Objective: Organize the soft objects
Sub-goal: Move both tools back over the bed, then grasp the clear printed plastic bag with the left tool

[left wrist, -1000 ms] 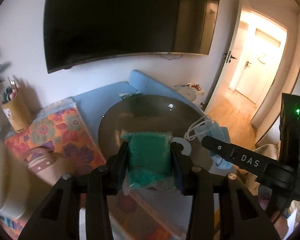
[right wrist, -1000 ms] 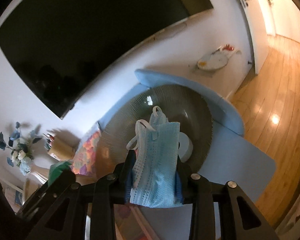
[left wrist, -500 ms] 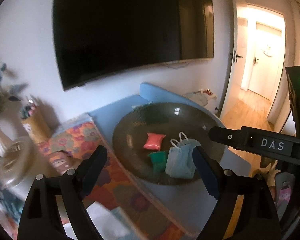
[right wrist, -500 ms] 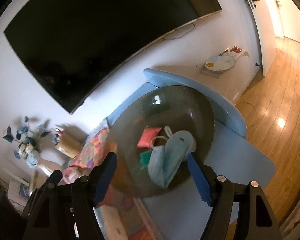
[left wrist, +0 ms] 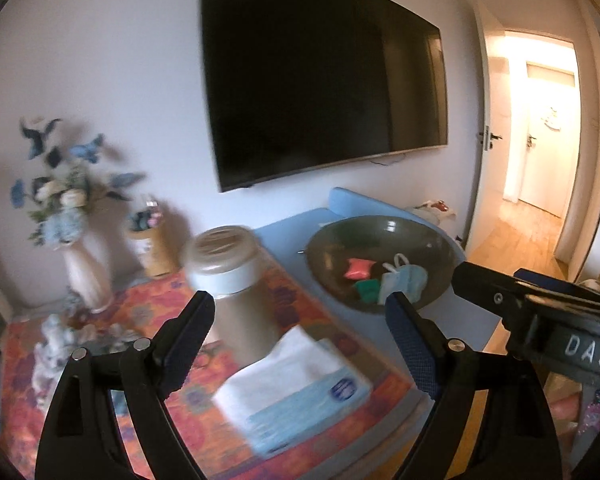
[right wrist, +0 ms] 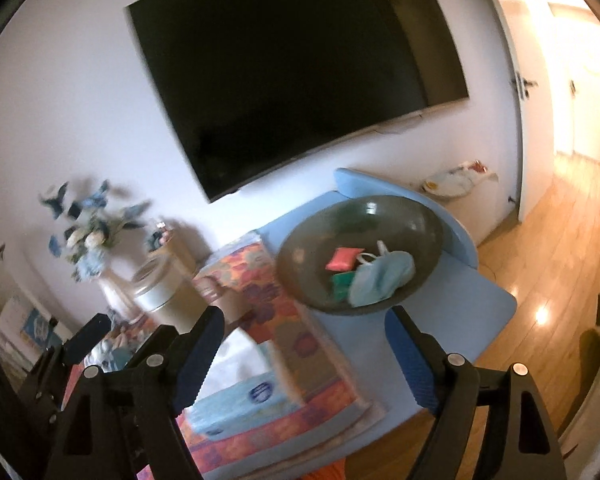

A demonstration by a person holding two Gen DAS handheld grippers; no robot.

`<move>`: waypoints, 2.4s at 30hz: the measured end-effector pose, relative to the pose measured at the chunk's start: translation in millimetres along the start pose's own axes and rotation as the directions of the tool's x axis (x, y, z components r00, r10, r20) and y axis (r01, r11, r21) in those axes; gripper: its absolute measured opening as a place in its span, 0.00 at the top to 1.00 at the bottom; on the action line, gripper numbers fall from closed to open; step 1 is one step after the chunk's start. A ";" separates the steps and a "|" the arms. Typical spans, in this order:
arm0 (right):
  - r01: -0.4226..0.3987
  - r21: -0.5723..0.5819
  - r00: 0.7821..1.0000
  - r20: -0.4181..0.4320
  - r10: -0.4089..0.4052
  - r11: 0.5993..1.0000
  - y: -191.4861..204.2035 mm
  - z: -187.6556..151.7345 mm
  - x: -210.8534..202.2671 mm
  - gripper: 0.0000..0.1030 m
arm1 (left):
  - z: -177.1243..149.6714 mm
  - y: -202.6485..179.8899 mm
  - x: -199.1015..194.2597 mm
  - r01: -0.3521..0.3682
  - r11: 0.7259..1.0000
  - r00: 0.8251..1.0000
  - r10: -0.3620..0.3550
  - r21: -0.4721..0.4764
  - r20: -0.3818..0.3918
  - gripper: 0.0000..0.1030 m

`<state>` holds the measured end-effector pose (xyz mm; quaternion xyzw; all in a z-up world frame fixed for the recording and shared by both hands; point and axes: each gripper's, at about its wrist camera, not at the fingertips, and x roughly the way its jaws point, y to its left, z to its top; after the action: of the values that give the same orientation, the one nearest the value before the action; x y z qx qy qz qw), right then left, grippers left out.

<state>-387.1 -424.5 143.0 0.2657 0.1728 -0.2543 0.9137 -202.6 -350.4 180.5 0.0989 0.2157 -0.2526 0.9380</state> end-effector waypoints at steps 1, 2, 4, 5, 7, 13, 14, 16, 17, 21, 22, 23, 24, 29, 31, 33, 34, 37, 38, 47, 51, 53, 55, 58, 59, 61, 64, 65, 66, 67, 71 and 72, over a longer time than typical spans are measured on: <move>0.008 -0.023 1.000 0.005 -0.008 1.000 11.5 -3.2 -3.7 0.21 | -3.2 10.0 -7.0 -0.018 1.000 1.000 0.018 -0.008 0.005 0.16; 0.015 -0.050 1.000 0.012 -0.015 0.999 24.6 -7.5 -8.2 0.21 | -5.7 18.5 -12.8 -0.033 0.999 0.999 0.034 -0.014 0.009 0.16; 0.016 -0.094 1.000 0.022 -0.014 0.995 46.7 -14.5 -14.1 0.21 | -10.9 33.6 -20.6 -0.058 0.998 0.998 0.059 -0.024 0.015 0.16; 0.013 -0.118 1.000 0.027 -0.010 0.993 60.1 -18.6 -16.2 0.21 | -14.7 46.3 -25.7 -0.075 0.997 0.997 0.076 -0.035 0.014 0.16; 0.016 -0.157 0.999 0.031 -0.011 0.987 82.8 -26.2 -17.2 0.20 | -20.6 64.8 -31.2 -0.098 0.994 0.995 0.098 -0.051 0.008 0.16; 0.058 -0.274 0.997 0.066 -0.042 0.960 152.9 -50.2 -15.3 0.20 | -41.3 155.3 -60.6 -0.246 0.963 0.969 0.247 -0.110 -0.005 0.16; 0.063 -0.284 0.997 0.070 -0.045 0.957 160.9 -52.4 -14.1 0.20 | -42.9 168.7 -65.5 -0.271 0.955 0.962 0.272 -0.121 -0.008 0.16; 0.053 -0.309 0.997 0.070 -0.033 0.950 176.9 -56.7 -11.0 0.19 | -47.6 203.5 -77.1 -0.333 0.931 0.942 0.334 -0.148 -0.021 0.16; 0.044 -0.319 0.998 0.066 -0.024 0.947 185.6 -58.9 -8.7 0.19 | -50.1 218.8 -82.5 -0.363 0.917 0.931 0.364 -0.166 -0.025 0.16; 0.025 -0.368 0.999 0.052 -0.006 0.929 215.5 -66.9 1.8 0.19 | -63.9 272.1 -95.1 -0.444 0.864 0.894 0.444 -0.238 -0.059 0.16; 0.022 -0.380 0.999 0.049 -0.004 0.925 222.1 -68.9 4.7 0.19 | -68.8 283.9 -95.7 -0.457 0.852 0.888 0.455 -0.255 -0.072 0.16; 0.020 -0.394 0.999 0.045 -0.002 0.919 229.2 -71.2 8.0 0.19 | -74.9 295.9 -95.9 -0.474 0.837 0.879 0.469 -0.273 -0.088 0.16; 0.018 -0.405 0.999 0.042 -0.001 0.914 235.5 -73.6 10.7 0.19 | -81.5 307.1 -94.9 -0.491 0.823 0.870 0.481 -0.287 -0.107 0.16; 0.004 -0.453 1.000 0.014 0.003 0.892 262.6 -85.3 30.4 0.15 | -113.5 343.1 -82.8 -0.543 0.778 0.840 0.507 -0.316 -0.195 0.16; 0.001 -0.468 1.000 0.002 0.001 0.884 270.2 -90.2 38.3 0.15 | -127.0 352.6 -73.5 -0.554 0.773 0.832 0.508 -0.309 -0.223 0.16; -0.011 -0.478 1.000 -0.015 0.004 0.878 276.2 -95.0 48.1 0.15 | -143.1 361.9 -59.5 -0.566 0.768 0.823 0.505 -0.301 -0.259 0.16; -0.029 -0.481 0.999 -0.030 0.017 0.876 279.1 -98.5 55.9 0.14 | -148.3 364.7 -54.1 -0.567 0.767 0.822 0.501 -0.300 -0.272 0.16; -0.088 -0.467 0.995 -0.082 0.056 0.880 281.3 -109.0 79.4 0.10 | -173.9 379.7 -32.0 -0.566 0.762 0.817 0.471 -0.313 -0.332 0.16; -0.114 -0.458 0.991 -0.113 0.069 0.882 281.2 -114.4 92.2 0.10 | -179.8 383.6 -26.8 -0.564 0.762 0.818 0.462 -0.317 -0.342 0.16; -0.242 -0.481 0.948 -0.300 0.101 0.842 296.6 -169.8 193.7 0.10 | -206.8 404.0 2.9 -0.542 0.771 0.820 0.399 -0.333 -0.411 0.16; -0.257 -0.462 0.933 -0.346 0.095 0.849 295.5 -178.2 214.9 0.10 | -210.3 400.7 6.5 -0.512 0.793 0.832 0.362 -0.330 -0.420 0.16; -0.269 -0.439 0.927 -0.360 0.107 0.857 292.3 -175.4 218.8 0.10 | -209.6 397.7 5.3 -0.501 0.802 0.840 0.361 -0.325 -0.405 0.16; -0.279 -0.407 0.919 -0.377 0.119 0.870 286.6 -173.5 221.9 0.10 | -209.4 397.7 4.5 -0.497 0.804 0.844 0.360 -0.327 -0.397 0.16; -0.288 -0.355 0.900 -0.419 0.124 0.889 279.2 -172.5 229.7 0.10 | -209.7 399.7 -0.2 -0.476 0.806 0.861 0.345 -0.353 -0.372 0.16; -0.293 -0.342 0.896 -0.425 0.131 0.893 277.4 -171.7 230.8 0.10 | -209.8 400.4 -2.7 -0.464 0.807 0.870 0.337 -0.366 -0.359 0.16; -0.303 -0.328 0.890 -0.432 0.143 0.895 275.1 -171.2 231.2 0.10 | -209.9 402.0 -6.7 -0.431 0.816 0.890 0.313 -0.386 -0.332 0.16; -0.308 -0.321 0.885 -0.443 0.145 0.896 274.0 -172.2 232.1 0.10 | -207.6 397.9 -8.4 -0.363 0.848 0.919 0.257 -0.387 -0.299 0.16; -0.310 -0.319 0.883 -0.445 0.147 0.896 273.7 -171.8 232.5 0.10 | -205.8 393.5 -7.0 -0.341 0.864 0.924 0.236 -0.371 -0.300 0.16; -0.314 -0.316 0.882 -0.446 0.152 0.895 273.2 -171.3 233.0 0.10 | -204.3 389.6 -6.3 -0.330 0.873 0.926 0.226 -0.359 -0.303 0.16; -0.321 -0.311 0.881 -0.446 0.161 0.895 272.6 -170.8 232.5 0.10 | -201.4 383.1 -5.4 -0.305 0.887 0.931 0.202 -0.347 -0.303 0.16; -0.353 -0.271 0.876 -0.431 0.215 0.896 269.7 -163.3 227.5 0.10 | -191.5 359.0 -3.3 -0.141 0.915 0.962 0.036 -0.379 -0.270 0.16; -0.362 -0.261 0.869 -0.441 0.224 0.895 270.8 -160.7 228.6 0.10 | -187.5 351.7 -0.1 -0.104 0.923 0.964 0.001 -0.371 -0.268 0.16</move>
<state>-80.0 -220.0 19.2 0.1761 0.3532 -0.0178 0.9187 -87.5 4.8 41.1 -0.0473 0.3802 -0.1652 0.9088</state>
